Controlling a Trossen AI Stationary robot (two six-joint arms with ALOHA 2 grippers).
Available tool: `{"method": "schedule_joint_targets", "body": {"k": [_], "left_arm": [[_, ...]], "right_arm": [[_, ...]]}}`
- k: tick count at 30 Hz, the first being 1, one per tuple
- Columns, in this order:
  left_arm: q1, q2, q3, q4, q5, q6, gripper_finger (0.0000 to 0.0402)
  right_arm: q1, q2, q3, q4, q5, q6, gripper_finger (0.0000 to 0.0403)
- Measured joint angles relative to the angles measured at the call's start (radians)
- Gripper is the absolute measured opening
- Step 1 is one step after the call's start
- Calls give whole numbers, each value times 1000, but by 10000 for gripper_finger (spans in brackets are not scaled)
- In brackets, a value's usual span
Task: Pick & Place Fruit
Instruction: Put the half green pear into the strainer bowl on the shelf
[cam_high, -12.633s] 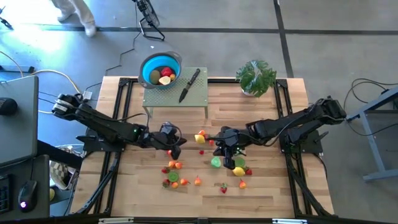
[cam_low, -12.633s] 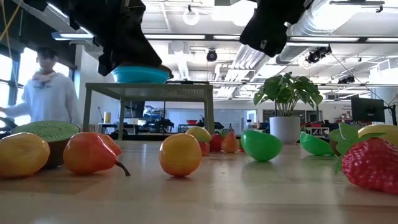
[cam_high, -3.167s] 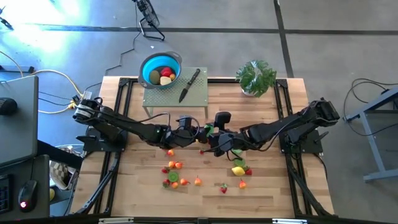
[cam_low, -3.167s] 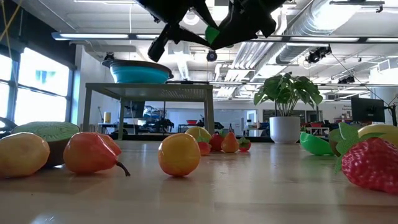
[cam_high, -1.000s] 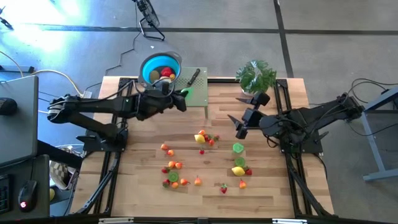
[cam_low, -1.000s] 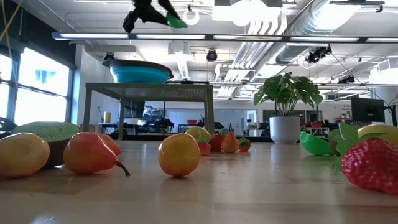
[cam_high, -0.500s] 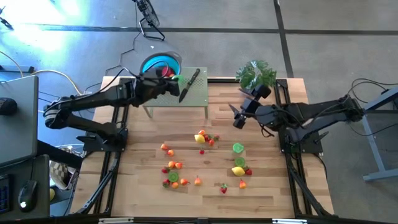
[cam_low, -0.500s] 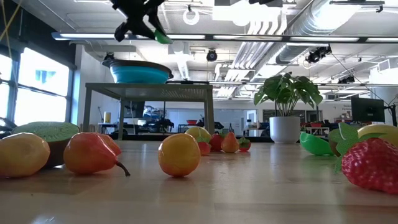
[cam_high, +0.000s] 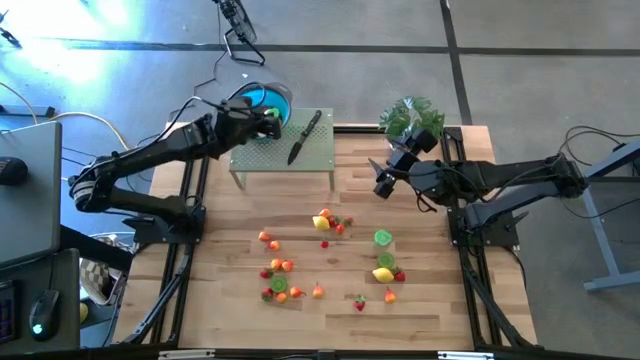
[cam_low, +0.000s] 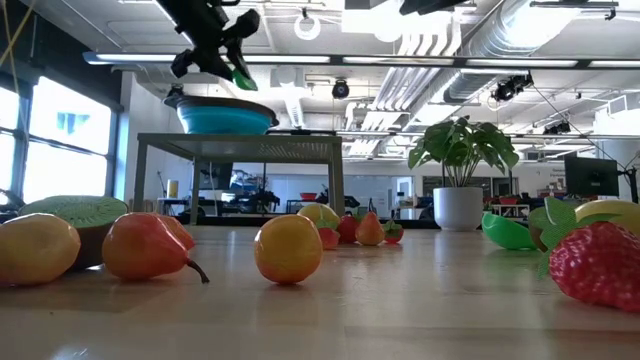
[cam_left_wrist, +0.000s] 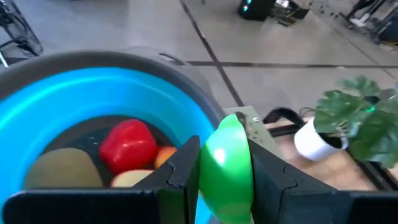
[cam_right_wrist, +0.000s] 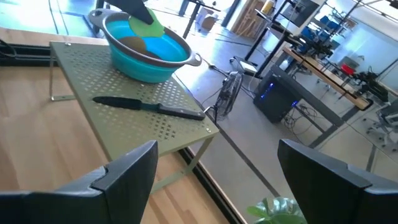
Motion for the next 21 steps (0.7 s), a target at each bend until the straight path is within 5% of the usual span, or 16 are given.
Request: {"method": "schedule_joint_targets", "body": {"k": [21], "left_arm": [[146, 1, 0, -118, 21, 55, 93]], "right_arm": [[-85, 0, 0, 0, -7, 1, 325]]}}
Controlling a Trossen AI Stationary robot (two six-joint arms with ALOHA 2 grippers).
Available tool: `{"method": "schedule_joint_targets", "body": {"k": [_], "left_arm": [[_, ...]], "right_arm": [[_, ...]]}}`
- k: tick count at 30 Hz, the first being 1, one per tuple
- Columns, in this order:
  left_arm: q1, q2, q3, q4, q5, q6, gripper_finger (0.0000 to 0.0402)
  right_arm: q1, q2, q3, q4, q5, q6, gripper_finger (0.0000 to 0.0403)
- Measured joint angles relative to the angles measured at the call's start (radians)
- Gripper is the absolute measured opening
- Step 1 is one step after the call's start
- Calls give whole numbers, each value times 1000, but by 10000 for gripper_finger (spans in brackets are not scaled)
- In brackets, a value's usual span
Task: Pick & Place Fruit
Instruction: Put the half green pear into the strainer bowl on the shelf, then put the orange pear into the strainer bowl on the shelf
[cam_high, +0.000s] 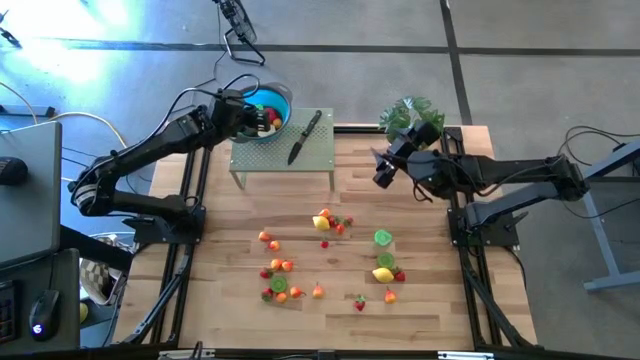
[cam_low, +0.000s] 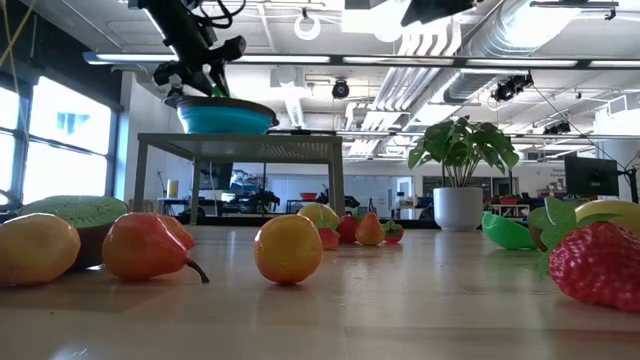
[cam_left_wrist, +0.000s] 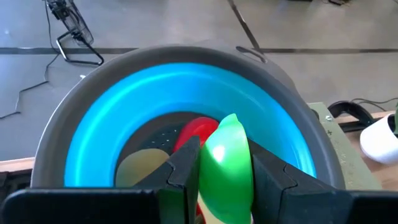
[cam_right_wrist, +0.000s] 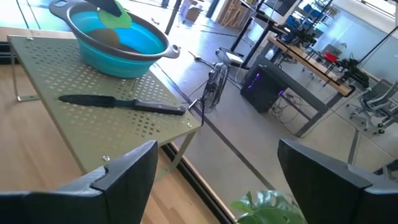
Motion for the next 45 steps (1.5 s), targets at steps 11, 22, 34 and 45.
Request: {"method": "schedule_joint_targets", "body": {"k": [11, 22, 34, 45], "left_arm": [[0, 1, 0, -1, -3, 8, 104], [-1, 1, 0, -1, 6, 4, 189], [-21, -15, 0, 3, 135, -9, 136], [-208, -133, 0, 7, 113, 28, 9]], "right_arm": [[-17, 0, 0, 0, -22, 0, 325], [-17, 0, 0, 0, -22, 0, 325], [-10, 0, 0, 24, -445, 1, 283], [36, 1, 0, 275, -564, -64, 92]]}}
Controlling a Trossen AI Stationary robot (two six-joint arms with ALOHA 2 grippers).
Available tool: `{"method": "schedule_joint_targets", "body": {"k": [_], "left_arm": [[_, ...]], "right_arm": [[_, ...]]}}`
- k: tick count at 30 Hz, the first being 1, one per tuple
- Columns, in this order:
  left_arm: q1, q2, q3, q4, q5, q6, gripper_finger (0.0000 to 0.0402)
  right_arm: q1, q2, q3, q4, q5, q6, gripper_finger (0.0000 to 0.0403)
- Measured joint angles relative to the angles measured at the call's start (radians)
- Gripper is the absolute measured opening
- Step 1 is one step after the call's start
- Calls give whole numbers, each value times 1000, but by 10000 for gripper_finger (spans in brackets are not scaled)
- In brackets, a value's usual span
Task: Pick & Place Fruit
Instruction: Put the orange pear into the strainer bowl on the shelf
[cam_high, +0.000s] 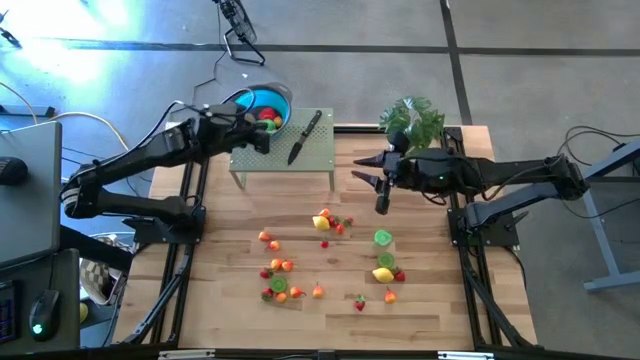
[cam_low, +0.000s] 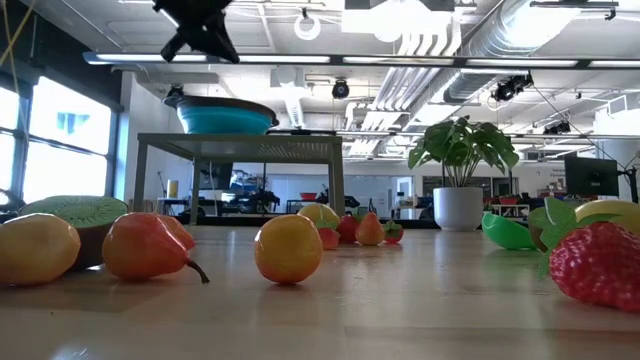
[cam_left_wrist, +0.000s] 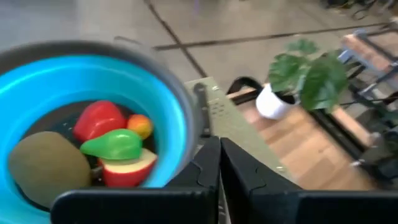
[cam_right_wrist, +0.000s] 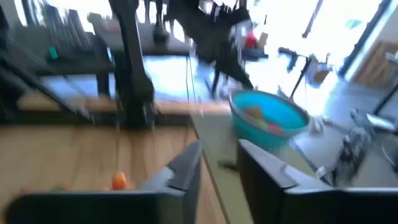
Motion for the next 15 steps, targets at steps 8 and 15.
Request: {"method": "schedule_joint_targets", "body": {"k": [8, 15], "left_arm": [[-102, -63, 0, -6, -57, 30, 2], [-110, -90, 0, -57, -69, 25, 1]], "right_arm": [[3, -15, 2, 212, -148, 25, 4], [3, 203, 59, 260, -292, 89, 3]]}}
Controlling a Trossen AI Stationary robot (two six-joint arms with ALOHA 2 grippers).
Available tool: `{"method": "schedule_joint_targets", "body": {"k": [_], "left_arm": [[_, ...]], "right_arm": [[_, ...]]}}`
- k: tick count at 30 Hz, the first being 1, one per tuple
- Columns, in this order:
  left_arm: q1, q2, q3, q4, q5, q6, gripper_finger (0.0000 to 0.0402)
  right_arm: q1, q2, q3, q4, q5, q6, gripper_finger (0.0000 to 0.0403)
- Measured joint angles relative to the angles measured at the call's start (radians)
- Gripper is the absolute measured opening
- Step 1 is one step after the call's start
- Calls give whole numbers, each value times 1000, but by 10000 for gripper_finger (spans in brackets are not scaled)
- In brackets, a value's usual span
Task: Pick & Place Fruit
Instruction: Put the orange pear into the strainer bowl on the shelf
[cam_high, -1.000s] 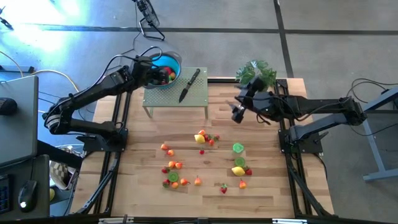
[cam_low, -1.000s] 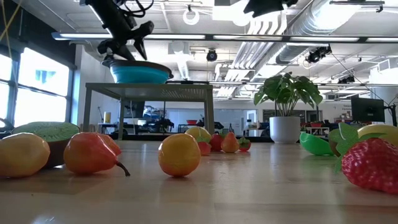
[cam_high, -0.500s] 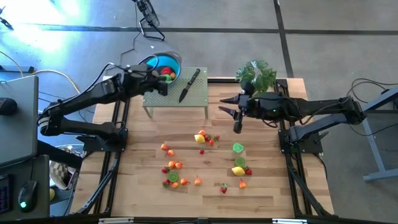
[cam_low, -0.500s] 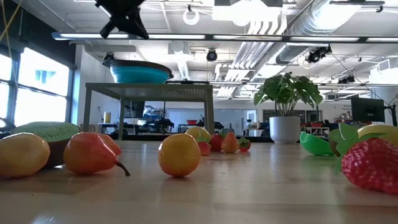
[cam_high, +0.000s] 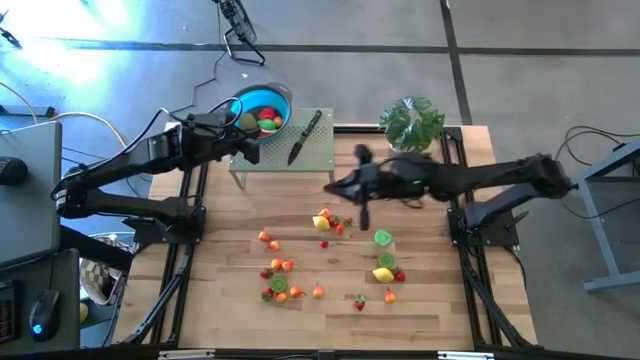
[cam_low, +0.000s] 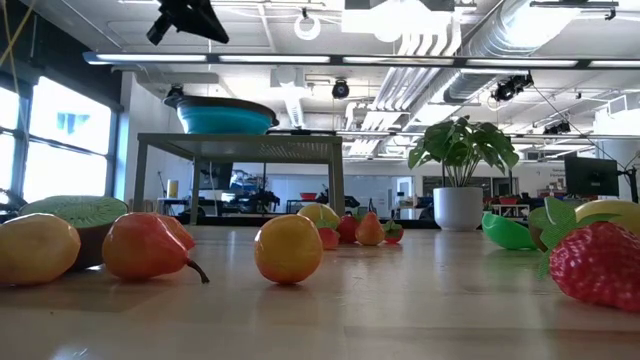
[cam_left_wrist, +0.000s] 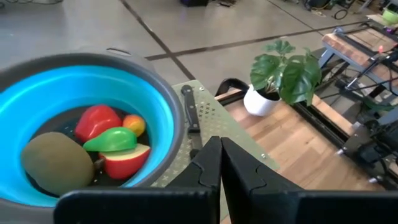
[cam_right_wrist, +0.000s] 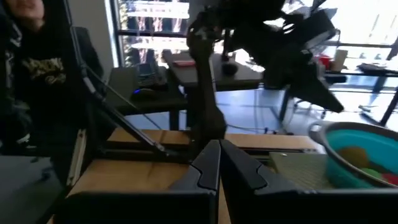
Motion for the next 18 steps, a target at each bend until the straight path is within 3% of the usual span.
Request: {"method": "schedule_joint_targets", "body": {"k": [10, 18], "left_arm": [[0, 1, 0, 1, 1, -1, 1], [0, -4, 0, 0, 9, -4, 1]], "right_arm": [[-7, 282, 248, -78, -133, -6, 3], [-16, 300, 278, -124, -156, -3, 3]]}}
